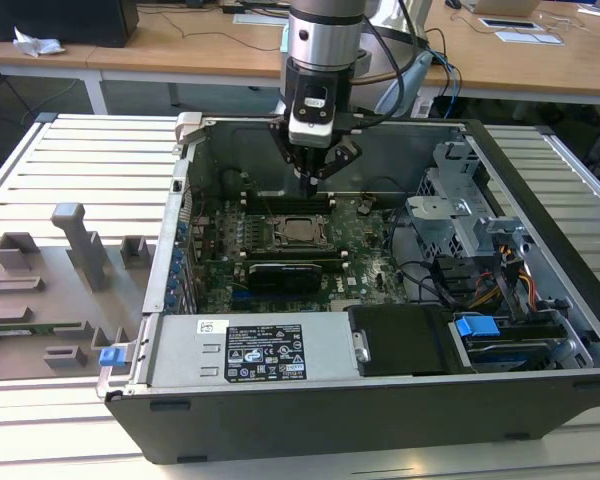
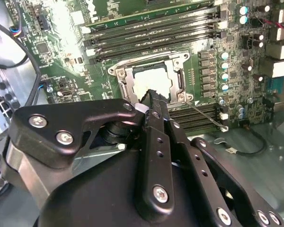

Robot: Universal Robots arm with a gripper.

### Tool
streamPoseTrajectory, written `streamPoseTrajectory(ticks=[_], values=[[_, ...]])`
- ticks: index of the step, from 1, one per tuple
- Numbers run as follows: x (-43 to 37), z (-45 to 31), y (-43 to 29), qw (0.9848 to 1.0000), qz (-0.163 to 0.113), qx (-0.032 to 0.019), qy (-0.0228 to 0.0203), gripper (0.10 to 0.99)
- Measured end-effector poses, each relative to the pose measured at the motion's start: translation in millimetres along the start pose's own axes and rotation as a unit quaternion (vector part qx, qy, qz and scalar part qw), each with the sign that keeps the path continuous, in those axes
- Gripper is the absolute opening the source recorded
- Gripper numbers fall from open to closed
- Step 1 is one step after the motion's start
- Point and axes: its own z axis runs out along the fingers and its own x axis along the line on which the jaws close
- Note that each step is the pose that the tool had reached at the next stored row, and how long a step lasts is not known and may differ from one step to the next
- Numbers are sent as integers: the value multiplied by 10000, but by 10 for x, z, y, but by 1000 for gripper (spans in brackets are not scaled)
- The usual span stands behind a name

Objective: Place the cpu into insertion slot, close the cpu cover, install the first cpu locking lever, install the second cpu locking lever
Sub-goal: 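Install the first cpu locking lever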

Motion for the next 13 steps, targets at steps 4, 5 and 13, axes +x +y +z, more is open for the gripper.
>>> streamPoseTrajectory(ticks=[4, 5, 13], values=[[0, 0, 0, 9998, -212, -8, -11, 106], [0, 0, 0, 9997, -250, -9, -13, 106], [0, 0, 0, 9974, -718, -27, -37, 106]])
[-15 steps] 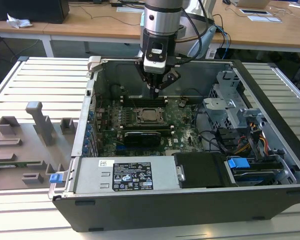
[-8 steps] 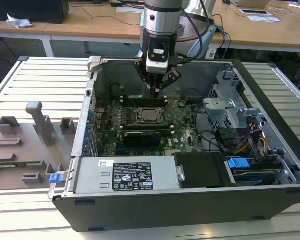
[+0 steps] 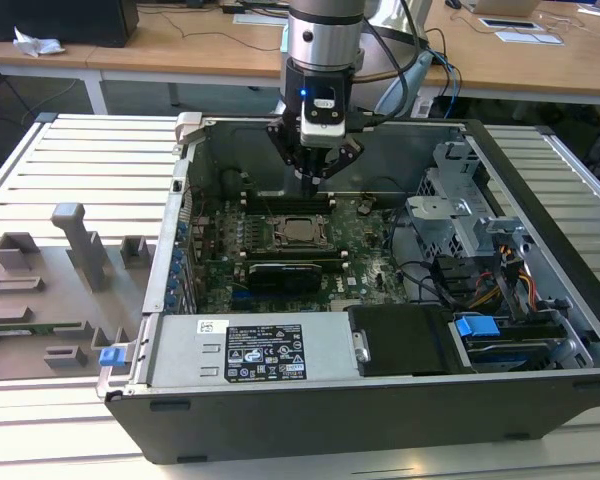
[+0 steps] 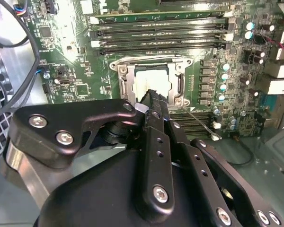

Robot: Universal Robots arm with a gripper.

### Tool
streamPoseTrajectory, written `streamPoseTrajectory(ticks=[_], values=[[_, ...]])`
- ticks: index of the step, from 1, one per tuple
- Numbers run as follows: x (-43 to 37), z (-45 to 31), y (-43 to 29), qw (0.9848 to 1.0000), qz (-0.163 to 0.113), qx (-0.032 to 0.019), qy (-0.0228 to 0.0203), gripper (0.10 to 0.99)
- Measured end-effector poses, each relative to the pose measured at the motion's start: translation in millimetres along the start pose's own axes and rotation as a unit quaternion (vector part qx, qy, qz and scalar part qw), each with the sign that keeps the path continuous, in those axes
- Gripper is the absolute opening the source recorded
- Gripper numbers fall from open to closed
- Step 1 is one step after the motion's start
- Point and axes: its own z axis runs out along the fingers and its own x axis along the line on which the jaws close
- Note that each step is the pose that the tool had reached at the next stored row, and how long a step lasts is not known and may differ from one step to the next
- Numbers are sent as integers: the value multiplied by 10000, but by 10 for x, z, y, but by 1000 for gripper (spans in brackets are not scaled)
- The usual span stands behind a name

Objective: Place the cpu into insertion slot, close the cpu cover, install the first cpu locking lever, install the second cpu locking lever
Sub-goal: 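Install the first cpu locking lever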

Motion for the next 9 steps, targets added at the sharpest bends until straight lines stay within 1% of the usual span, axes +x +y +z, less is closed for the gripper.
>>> streamPoseTrajectory(ticks=[6, 9], values=[[0, 0, 0, 9994, -355, -13, -18, 106], [0, 0, 0, 9986, -536, -20, -27, 106]])
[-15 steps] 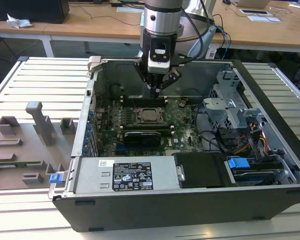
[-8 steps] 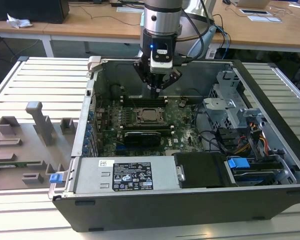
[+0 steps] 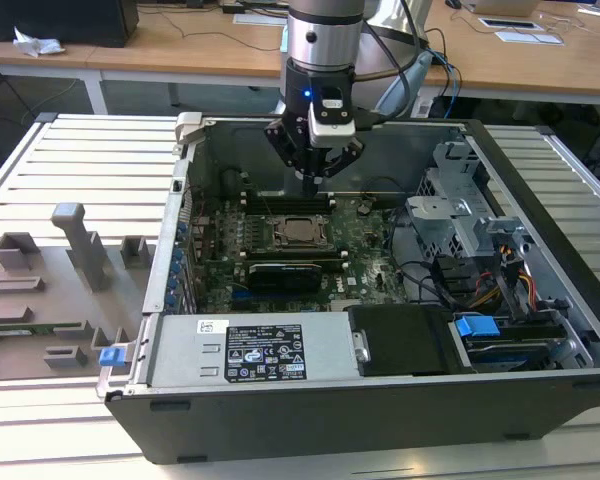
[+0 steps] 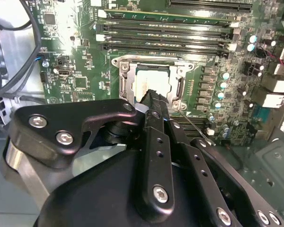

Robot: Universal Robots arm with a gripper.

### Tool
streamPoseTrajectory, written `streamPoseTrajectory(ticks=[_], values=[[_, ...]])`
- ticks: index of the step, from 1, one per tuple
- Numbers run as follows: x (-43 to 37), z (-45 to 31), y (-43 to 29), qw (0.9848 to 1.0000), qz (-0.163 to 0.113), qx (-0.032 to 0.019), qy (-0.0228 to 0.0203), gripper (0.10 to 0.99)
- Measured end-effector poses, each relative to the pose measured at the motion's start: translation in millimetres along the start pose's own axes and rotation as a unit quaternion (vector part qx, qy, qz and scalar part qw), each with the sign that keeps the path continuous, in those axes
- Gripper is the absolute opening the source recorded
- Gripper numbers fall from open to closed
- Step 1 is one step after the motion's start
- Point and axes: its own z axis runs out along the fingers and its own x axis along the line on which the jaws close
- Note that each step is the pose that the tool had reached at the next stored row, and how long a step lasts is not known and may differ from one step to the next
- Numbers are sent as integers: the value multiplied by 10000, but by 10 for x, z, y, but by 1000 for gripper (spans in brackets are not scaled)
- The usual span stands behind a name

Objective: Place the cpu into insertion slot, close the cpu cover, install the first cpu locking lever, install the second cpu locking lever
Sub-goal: 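Install the first cpu locking lever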

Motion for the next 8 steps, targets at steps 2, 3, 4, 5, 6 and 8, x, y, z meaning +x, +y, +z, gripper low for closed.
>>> streamPoseTrajectory(ticks=[2, 3, 4, 5, 6, 8], values=[[0, 0, 0, 10000, -77, -3, -4, 106], [0, 0, 0, 9999, -137, -5, -7, 106], [0, 0, 0, 9998, -198, -7, -10, 106], [0, 0, 0, 9996, -270, -10, -14, 106], [0, 0, 0, 9995, -319, -12, -16, 106], [0, 0, 0, 9990, -440, -16, -22, 106]])
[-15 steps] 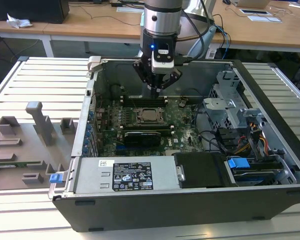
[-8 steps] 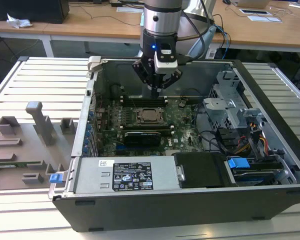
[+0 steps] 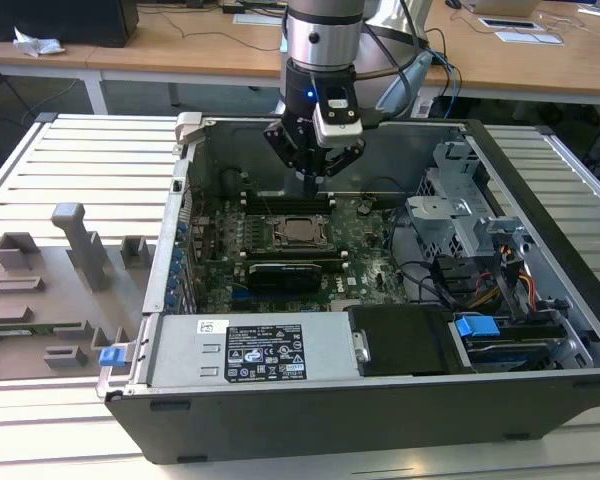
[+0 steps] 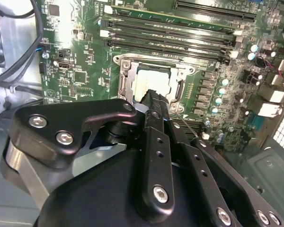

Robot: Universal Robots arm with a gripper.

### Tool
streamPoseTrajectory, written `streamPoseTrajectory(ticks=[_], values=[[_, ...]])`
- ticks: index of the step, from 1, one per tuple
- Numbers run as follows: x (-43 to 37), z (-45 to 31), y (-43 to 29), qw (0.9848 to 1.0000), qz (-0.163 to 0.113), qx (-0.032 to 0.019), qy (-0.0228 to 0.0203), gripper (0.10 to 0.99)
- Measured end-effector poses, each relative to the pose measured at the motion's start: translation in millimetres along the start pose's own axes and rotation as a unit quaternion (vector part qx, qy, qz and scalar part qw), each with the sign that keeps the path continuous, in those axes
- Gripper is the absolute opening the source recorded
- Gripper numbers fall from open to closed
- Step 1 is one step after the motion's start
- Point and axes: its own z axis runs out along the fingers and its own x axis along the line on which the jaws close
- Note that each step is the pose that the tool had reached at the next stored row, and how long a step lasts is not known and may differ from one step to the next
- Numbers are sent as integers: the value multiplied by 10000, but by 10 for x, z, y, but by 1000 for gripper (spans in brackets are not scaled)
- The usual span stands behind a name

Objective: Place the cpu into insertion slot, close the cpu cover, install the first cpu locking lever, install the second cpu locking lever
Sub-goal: 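Install the first cpu locking lever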

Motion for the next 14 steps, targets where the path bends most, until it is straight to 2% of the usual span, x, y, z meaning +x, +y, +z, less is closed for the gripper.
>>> streamPoseTrajectory(ticks=[8, 14], values=[[0, 0, 0, 9994, -342, -12, -17, 106], [0, 0, 0, 9983, -590, -22, -30, 106]])
